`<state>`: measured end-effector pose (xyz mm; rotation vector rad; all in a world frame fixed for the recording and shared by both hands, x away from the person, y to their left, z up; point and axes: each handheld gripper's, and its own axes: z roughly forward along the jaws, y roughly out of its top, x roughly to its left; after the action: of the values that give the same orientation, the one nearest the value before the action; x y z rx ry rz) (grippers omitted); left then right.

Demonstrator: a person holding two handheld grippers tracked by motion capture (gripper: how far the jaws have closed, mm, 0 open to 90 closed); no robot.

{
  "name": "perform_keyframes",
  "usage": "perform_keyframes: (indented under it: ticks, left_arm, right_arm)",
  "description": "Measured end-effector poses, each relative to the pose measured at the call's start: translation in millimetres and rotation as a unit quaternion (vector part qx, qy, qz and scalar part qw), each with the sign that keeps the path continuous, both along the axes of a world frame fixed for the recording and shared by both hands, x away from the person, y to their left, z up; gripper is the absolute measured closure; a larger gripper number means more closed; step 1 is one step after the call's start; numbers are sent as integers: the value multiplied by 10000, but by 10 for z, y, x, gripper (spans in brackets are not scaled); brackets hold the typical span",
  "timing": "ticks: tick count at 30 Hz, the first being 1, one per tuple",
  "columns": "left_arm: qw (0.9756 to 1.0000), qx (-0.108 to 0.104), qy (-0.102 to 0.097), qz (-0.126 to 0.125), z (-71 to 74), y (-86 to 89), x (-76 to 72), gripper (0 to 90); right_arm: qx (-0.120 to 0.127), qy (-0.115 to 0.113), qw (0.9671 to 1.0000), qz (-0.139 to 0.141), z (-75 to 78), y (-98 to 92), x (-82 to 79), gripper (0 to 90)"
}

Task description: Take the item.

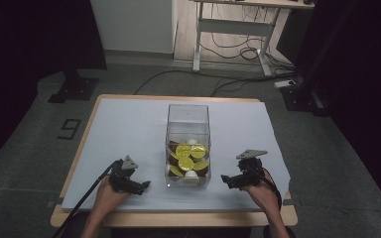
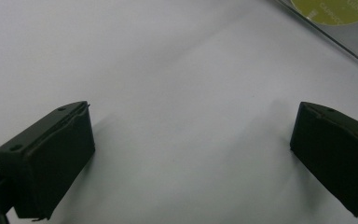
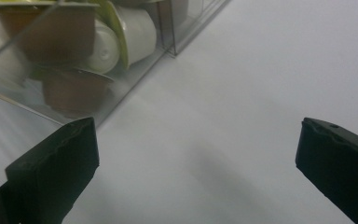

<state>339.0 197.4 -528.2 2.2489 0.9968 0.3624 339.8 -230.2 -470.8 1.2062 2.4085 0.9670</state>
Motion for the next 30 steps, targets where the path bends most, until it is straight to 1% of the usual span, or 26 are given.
perform_keyframes:
  ticks: [1, 2, 4, 6, 7, 9, 11, 12, 14, 19, 21, 22, 23, 26, 28, 30]
  left_arm:
    - [10000, -1, 0, -1, 0, 0, 0, 0]
    - [10000, -1, 0, -1, 0, 0, 0, 0]
    - [10000, -2, -1, -1, 0, 0, 0, 0]
    - [10000, -2, -2, -1, 0, 0, 0, 0]
    - [10000, -2, -2, -1, 0, 0, 0, 0]
    - [10000, 0, -1, 0, -1, 0, 0, 0]
    - [10000, 0, 0, 0, 0, 0, 1, 0]
    - [10000, 0, 0, 0, 0, 0, 1, 0]
    - [10000, 1, 0, 0, 0, 0, 1, 0]
    - [10000, 0, 1, 1, 0, 0, 1, 0]
    - [10000, 1, 1, 1, 0, 0, 1, 0]
    - [10000, 1, 1, 1, 0, 0, 1, 0]
    - [10000, 7, 4, -5, 0, 0, 1, 0]
    - [10000, 6, 2, -3, 0, 0, 0, 0]
    - [10000, 8, 0, -4, 0, -1, 0, 0]
    - [10000, 8, -1, -3, 0, -1, 0, 0]
  right_arm:
    - [70, 43, 10000, 23, 23, 16, 0, 0]
    - [70, 43, 10000, 23, 23, 16, 0, 0]
    - [157, 115, 9998, 24, 51, 28, 1, 0]
    - [166, 96, 9998, 39, 85, 42, 1, 0]
    - [208, 56, 9998, 24, 126, 49, 1, 0]
    - [227, 38, 9997, 35, 149, 51, 1, 0]
    - [223, -65, 9997, 125, 212, 81, -9, 10]
    - [223, -65, 9997, 125, 212, 81, -9, 10]
    - [261, -147, 9995, 124, 253, 109, -16, 37]
    - [365, -240, 9988, 221, 362, 166, -27, 67]
    - [353, -264, 9987, 245, 381, 169, -29, 63]
    - [329, -288, 9986, 289, 402, 171, -33, 59]
    - [300, -328, 9983, 389, 436, 178, -44, 47]
    - [258, -361, 9979, 473, 455, 189, -49, 20]
    - [251, -330, 9977, 528, 461, 213, -43, 7]
    - [294, -274, 9976, 564, 470, 241, -36, 0]
